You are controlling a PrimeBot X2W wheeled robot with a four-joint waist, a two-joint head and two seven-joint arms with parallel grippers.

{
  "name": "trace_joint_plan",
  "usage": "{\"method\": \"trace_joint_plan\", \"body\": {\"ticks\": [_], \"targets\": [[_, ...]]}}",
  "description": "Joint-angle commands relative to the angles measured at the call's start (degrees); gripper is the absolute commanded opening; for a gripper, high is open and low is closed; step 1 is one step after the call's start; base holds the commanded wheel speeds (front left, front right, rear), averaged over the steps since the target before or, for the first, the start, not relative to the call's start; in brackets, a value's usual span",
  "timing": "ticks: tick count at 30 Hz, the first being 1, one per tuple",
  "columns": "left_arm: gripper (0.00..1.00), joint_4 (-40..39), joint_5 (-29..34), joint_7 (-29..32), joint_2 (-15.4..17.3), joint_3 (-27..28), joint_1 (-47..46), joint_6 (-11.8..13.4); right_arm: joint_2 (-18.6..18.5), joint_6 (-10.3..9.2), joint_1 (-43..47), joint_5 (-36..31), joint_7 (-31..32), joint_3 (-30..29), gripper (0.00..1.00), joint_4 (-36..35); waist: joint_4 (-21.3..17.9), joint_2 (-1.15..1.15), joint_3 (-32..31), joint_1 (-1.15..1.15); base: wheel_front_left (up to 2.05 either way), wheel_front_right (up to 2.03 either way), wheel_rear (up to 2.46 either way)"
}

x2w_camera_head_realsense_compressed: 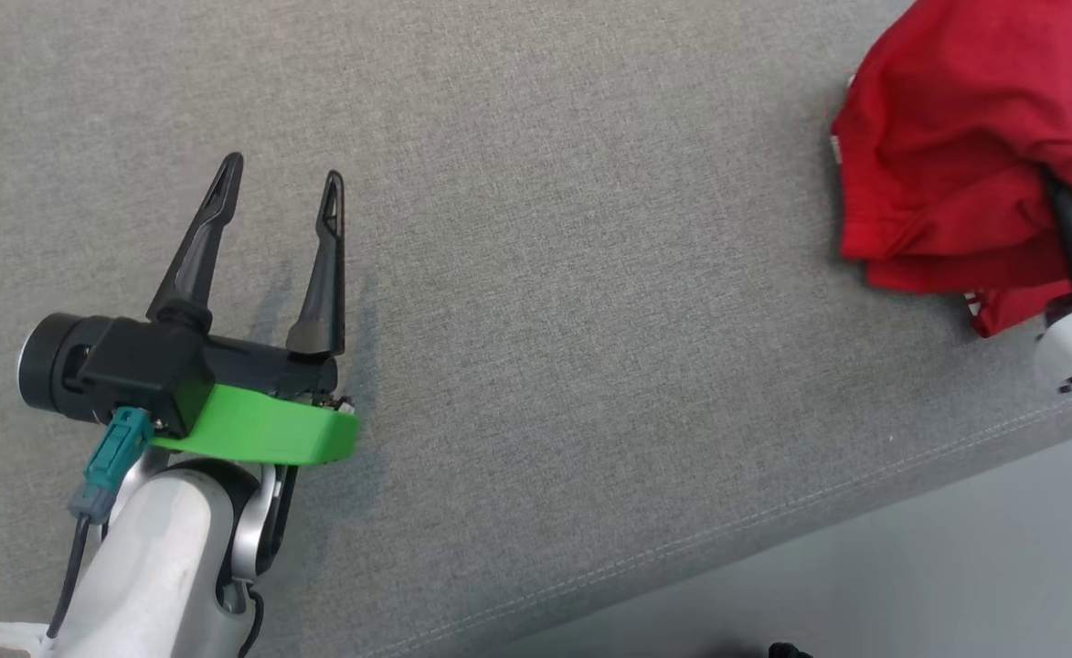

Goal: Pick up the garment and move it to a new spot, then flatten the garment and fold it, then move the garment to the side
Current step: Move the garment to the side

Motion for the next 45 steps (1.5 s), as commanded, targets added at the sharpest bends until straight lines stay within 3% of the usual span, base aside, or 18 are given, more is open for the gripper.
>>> {"method": "trace_joint_plan", "body": {"ticks": [1,8,14,15,16,24,29,33,37,45], "targets": [[1.00,-0.3,0.3,0.2,0.4,-0.2,-1.3,-0.3,-1.8,-0.09,-1.4,1.4,0.0,-0.2,0.00,1.3,-0.6,0.00,2.0,0.00,0.00,0.00,0.00],[1.00,-0.8,0.6,0.2,0.6,-0.6,-2.8,-0.6,-8.0,-0.10,-3.8,8.2,0.3,-3.6,0.00,7.5,0.3,0.00,4.0,0.00,0.00,0.00,0.00],[1.00,-1.2,0.8,0.7,1.1,-0.7,-3.7,-0.6,-10.1,-0.10,-7.1,13.7,0.4,-4.7,0.00,16.6,0.6,0.00,5.7,0.00,0.00,0.00,0.00],[1.00,-1.2,0.8,0.7,1.1,-0.7,-3.8,-0.6,-9.5,-0.10,-8.2,14.4,0.4,-4.9,0.25,18.4,0.6,0.00,5.9,0.00,0.00,0.00,0.00],[1.00,-1.2,0.8,0.8,1.2,-0.8,-4.0,-0.6,-9.2,-0.10,-8.9,14.6,1.3,-4.8,1.00,20.7,0.7,0.00,6.1,0.00,0.00,0.00,0.00],[1.00,-0.7,0.3,0.2,0.9,-0.9,-4.1,-0.4,-5.7,-0.10,-15.2,11.5,-4.6,-10.1,1.00,33.5,1.4,0.00,5.5,0.00,0.00,0.00,0.00],[1.00,0.5,-0.5,-1.3,0.6,-0.6,-2.6,0.0,-2.7,-0.09,-16.2,8.9,-10.2,-17.0,1.00,35.0,2.6,0.00,2.9,0.00,0.00,0.00,0.00],[1.00,1.3,-1.2,-2.6,0.3,-0.4,-1.0,0.5,1.2,-0.09,-13.5,6.8,-11.9,-20.2,1.00,28.0,3.8,0.00,-0.1,0.00,0.00,0.00,0.00],[1.00,1.8,-1.6,-3.6,-0.3,-0.5,0.7,1.0,7.1,-0.09,-8.8,3.9,-12.1,-21.6,1.00,15.1,5.5,0.00,-3.2,0.00,0.00,0.00,0.00],[1.00,3.0,-2.5,-4.9,-1.4,-0.9,4.2,1.9,17.8,-0.10,3.1,-0.3,-10.3,-17.5,1.00,-6.7,10.9,0.00,-8.9,0.00,0.00,0.00,0.00]]}}
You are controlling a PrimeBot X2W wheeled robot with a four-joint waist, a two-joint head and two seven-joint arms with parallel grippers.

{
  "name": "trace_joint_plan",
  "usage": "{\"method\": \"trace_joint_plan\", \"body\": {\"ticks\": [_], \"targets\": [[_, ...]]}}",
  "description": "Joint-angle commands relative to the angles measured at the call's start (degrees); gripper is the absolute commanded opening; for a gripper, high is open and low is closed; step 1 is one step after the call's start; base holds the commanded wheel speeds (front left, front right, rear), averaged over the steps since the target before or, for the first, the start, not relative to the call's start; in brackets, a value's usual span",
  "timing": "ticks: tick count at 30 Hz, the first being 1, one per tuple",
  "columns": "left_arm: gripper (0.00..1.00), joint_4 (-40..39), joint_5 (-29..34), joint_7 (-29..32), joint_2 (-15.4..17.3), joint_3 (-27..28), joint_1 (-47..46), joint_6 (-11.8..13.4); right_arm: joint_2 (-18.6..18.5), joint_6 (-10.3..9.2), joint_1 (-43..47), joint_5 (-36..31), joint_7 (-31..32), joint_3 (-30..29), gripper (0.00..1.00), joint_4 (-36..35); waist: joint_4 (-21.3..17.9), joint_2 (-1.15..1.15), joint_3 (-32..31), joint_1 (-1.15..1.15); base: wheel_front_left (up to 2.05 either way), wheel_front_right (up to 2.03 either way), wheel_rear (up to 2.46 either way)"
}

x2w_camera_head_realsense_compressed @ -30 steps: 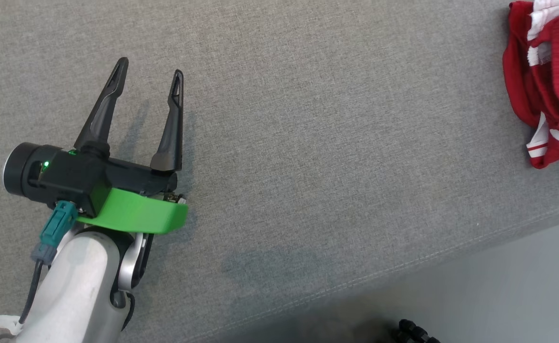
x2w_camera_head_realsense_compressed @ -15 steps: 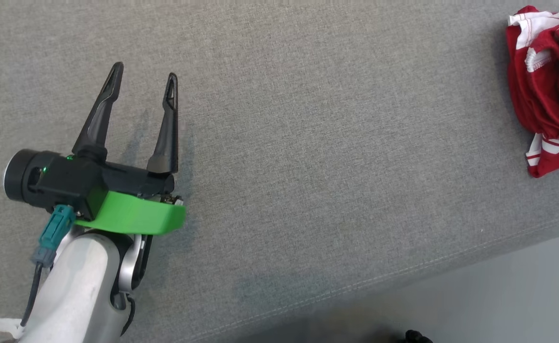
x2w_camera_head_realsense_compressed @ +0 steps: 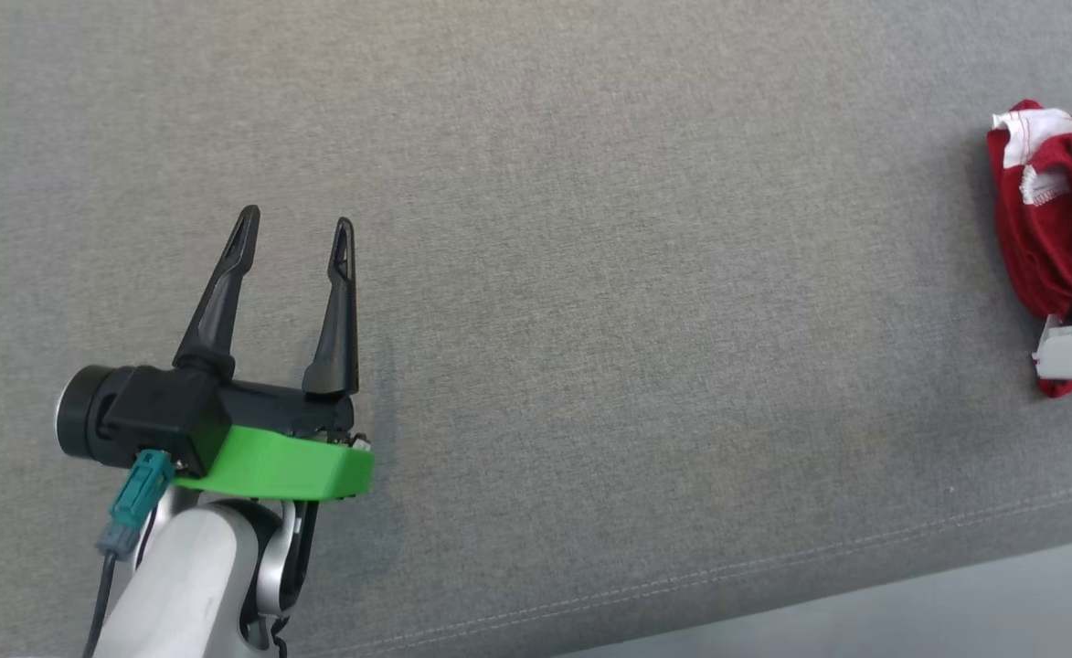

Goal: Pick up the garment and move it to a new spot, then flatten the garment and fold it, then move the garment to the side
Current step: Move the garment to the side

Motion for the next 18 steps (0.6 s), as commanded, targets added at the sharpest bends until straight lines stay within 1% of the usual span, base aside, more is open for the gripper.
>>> {"method": "trace_joint_plan", "body": {"ticks": [1,4,8,14,18], "targets": [[1.00,0.3,-0.3,-0.3,0.1,0.2,1.2,0.3,0.5,-0.11,1.6,-0.7,0.6,0.8,1.00,-1.6,4.0,0.00,-4.0,0.00,0.00,0.00,0.00],[1.00,0.9,-0.6,-0.7,0.0,0.2,2.7,0.6,3.3,-0.11,5.1,-1.3,2.5,3.7,1.00,-5.9,6.0,0.00,-6.2,0.00,0.00,0.00,0.00],[1.00,1.8,-1.1,-1.1,0.3,0.5,4.8,1.1,5.7,-0.11,8.9,-1.4,4.8,7.3,1.00,-8.7,7.8,0.00,-8.7,0.00,0.00,0.00,0.00],[1.00,2.6,-1.3,-1.1,0.8,0.3,7.5,1.7,7.2,-0.11,14.5,-1.3,6.7,10.5,1.00,-8.2,9.8,0.00,-11.9,0.00,0.00,0.00,0.00],[1.00,3.4,-2.1,-1.5,0.8,0.5,9.6,2.1,7.9,-0.11,18.0,-1.6,7.1,10.7,1.00,-7.3,10.4,0.00,-14.0,0.00,0.00,0.00,0.00]]}}
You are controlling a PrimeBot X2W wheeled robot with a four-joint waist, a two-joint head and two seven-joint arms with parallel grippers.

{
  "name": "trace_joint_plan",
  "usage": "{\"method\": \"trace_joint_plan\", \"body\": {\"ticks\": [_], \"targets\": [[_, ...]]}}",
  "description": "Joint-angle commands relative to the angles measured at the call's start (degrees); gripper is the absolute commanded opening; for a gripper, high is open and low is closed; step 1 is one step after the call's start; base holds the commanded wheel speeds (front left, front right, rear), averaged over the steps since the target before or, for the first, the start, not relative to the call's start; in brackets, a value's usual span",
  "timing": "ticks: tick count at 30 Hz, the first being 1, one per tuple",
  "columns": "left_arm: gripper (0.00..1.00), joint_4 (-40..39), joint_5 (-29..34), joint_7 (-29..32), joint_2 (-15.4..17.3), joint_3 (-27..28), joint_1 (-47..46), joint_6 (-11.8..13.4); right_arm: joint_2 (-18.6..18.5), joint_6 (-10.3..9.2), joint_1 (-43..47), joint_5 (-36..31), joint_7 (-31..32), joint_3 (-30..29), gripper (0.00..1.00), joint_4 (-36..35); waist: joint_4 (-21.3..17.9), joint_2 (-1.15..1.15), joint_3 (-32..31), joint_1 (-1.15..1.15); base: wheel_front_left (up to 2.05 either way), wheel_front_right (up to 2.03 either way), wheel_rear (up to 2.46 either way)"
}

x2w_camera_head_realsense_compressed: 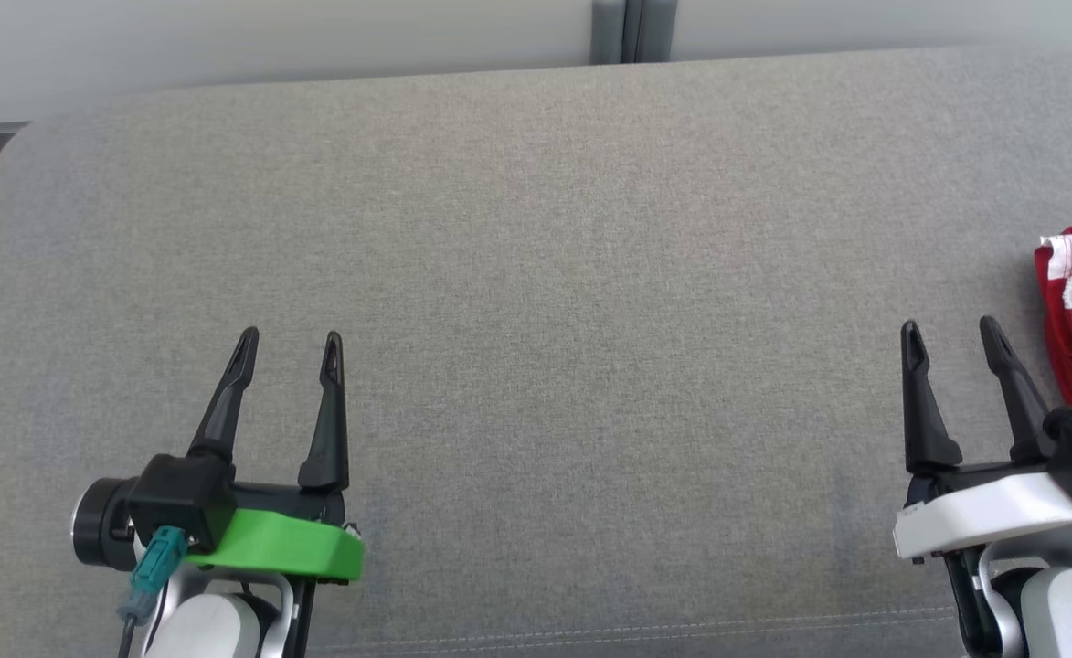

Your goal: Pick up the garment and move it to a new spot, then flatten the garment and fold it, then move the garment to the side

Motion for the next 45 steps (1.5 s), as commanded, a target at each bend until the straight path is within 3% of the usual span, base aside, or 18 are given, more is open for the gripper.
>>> {"method": "trace_joint_plan", "body": {"ticks": [1,18,45], "targets": [[1.00,0.4,-0.6,-0.3,0.2,0.2,1.2,0.3,0.2,-0.10,1.3,-0.3,0.2,0.1,1.00,0.2,1.8,0.00,-2.9,0.01,0.00,0.00,0.00],[1.00,3.2,-2.3,-0.4,1.8,0.4,5.6,-0.1,0.8,-0.10,11.3,-1.7,2.8,-0.7,1.00,-2.6,2.5,0.00,-8.3,0.01,0.00,0.00,0.00],[1.00,4.0,-3.8,1.8,2.7,-0.6,6.3,0.6,0.8,-0.10,12.3,-0.3,3.2,-0.6,1.00,-3.7,2.9,0.00,-9.5,0.01,0.00,0.00,0.00]]}}
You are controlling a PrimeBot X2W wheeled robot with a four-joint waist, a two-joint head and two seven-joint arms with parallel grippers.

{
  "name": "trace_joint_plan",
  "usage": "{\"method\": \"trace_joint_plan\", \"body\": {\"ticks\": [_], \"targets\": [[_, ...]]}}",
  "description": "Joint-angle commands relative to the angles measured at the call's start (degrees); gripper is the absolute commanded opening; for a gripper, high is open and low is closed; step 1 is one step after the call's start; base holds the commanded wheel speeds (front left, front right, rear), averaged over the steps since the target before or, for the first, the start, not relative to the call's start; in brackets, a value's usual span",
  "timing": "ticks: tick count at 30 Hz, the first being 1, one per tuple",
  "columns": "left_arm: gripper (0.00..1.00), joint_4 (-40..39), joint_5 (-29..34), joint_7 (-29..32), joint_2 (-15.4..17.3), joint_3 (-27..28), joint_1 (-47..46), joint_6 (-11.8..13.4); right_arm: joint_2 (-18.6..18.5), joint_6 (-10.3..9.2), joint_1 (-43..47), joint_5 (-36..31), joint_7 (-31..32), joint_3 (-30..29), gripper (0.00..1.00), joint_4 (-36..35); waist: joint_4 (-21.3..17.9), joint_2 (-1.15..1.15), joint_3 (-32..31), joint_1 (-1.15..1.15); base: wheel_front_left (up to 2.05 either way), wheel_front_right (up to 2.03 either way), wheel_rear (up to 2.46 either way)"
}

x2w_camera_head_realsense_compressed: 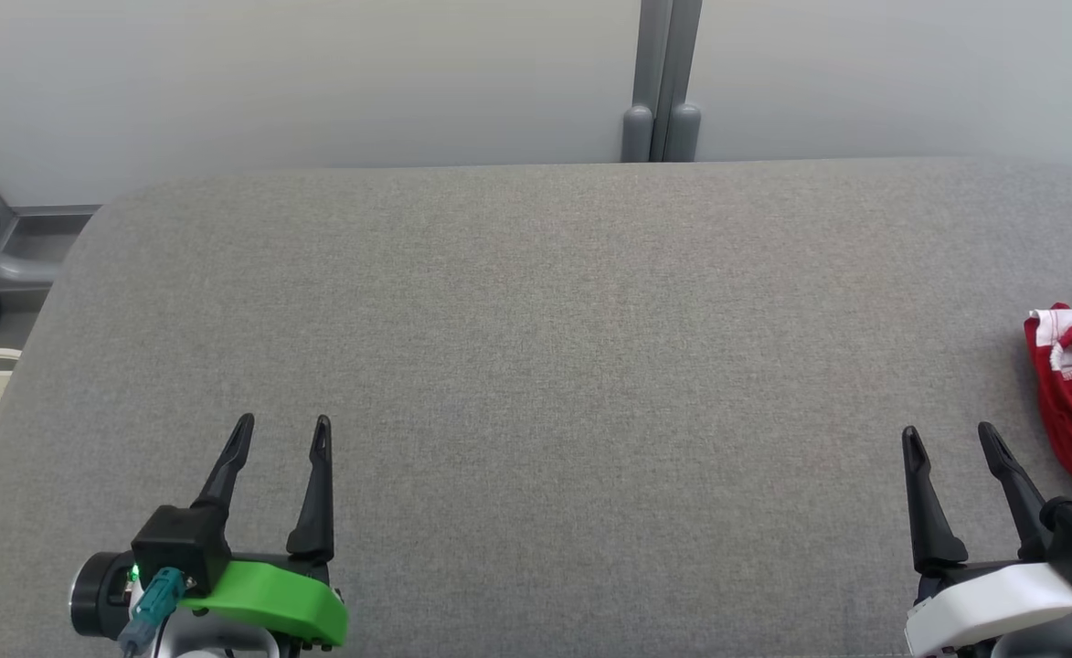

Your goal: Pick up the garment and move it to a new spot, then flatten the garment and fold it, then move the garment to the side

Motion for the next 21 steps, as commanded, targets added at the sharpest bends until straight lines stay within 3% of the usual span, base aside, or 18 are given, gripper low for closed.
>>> {"method": "trace_joint_plan", "body": {"ticks": [1,3,4,7,21], "targets": [[1.00,0.1,-0.6,0.2,0.2,0.0,0.2,0.3,-0.1,-0.10,0.3,0.6,-0.1,0.0,1.00,0.0,0.1,0.00,0.0,0.00,0.00,0.00,0.00],[1.00,0.1,-0.7,0.2,0.2,-0.1,0.1,0.3,-0.1,-0.10,0.2,0.6,-0.2,0.1,1.00,0.0,0.1,0.00,-0.1,0.00,0.00,0.00,0.00],[0.00,0.0,-0.3,0.1,-0.1,-0.1,0.1,0.0,0.0,0.00,0.0,0.4,0.0,0.1,0.00,0.1,0.1,0.00,-0.1,0.00,0.00,0.00,0.00],[0.00,1.0,-0.8,0.1,-0.7,-0.4,0.7,-0.2,0.4,0.00,0.2,0.9,-0.1,0.3,0.00,1.3,0.1,0.00,-0.1,0.00,0.00,0.00,0.00],[0.00,0.1,-13.6,2.5,-3.1,3.0,2.8,-3.4,-1.0,-0.01,2.1,18.5,0.9,0.0,0.00,0.7,-0.5,0.00,0.0,0.00,0.00,0.00,0.00]]}}
